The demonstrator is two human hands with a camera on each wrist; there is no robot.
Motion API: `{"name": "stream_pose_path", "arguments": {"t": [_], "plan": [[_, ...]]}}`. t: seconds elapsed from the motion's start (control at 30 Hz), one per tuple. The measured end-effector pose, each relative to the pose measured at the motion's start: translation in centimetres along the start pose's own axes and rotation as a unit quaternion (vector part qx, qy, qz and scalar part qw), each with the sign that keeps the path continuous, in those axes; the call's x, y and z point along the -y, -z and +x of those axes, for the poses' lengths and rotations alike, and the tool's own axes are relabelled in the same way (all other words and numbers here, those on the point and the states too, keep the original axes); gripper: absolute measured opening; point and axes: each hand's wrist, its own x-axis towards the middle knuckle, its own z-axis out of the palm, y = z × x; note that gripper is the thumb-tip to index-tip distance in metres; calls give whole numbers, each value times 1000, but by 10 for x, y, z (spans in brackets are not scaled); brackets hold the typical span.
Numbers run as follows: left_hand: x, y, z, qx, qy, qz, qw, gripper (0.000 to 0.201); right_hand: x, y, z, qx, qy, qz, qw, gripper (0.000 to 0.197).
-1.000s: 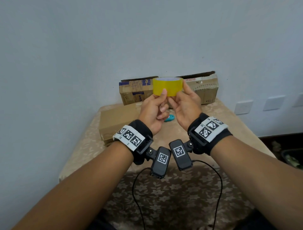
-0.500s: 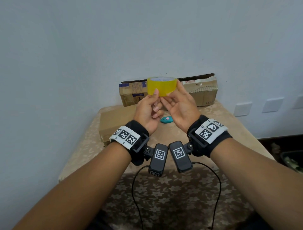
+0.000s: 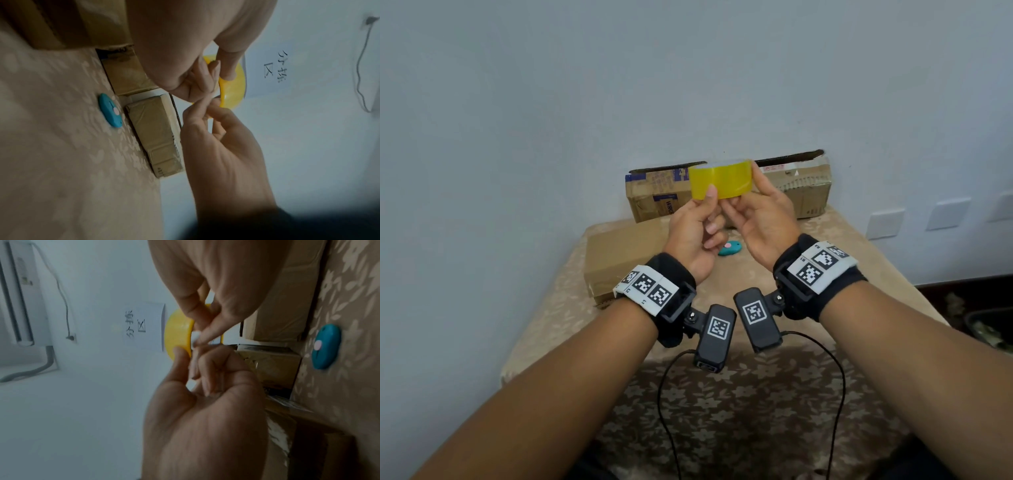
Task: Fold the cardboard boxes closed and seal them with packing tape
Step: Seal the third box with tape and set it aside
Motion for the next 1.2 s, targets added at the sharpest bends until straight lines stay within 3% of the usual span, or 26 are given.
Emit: {"name": "stream_pose_path", "arguments": {"t": [0.13, 0.23, 0.3, 0.33, 0.4, 0.47, 0.6, 0.73, 0.9, 1.2], "plan": [[-7, 3, 3, -4, 1, -13, 1000, 11, 2, 0, -6, 66, -23, -19, 997, 64], [-7, 5, 2, -22, -2, -22, 1000, 19, -1, -3, -12, 31, 18, -126, 991, 51], [-8, 6, 1, -31, -10, -29, 999, 23, -6, 0, -10, -9, 110, -282, 953, 69], [-9, 6, 1, -35, -13, -29, 999, 23, -7, 3, -7, -36, 171, -366, 914, 71], [-9, 5, 1, -42, -13, -32, 999, 24, -7, 6, -6, -65, 276, -455, 844, 53], [-10, 4, 1, -55, -11, -43, 998, 24, -7, 7, -5, -36, 329, -466, 821, 30], [-11, 1, 2, -69, -8, -43, 997, 24, -8, 8, -3, 2, 365, -458, 811, 10], [-11, 1, 2, -88, -7, -18, 996, 27, -6, 10, 0, -14, 372, -480, 795, 6], [-9, -1, 2, -103, -33, 28, 994, 25, -7, 12, 2, -17, 378, -471, 796, 6], [-5, -11, -3, -106, -70, 80, 989, 4, -16, 13, 10, -28, 369, -536, 759, 5]]}}
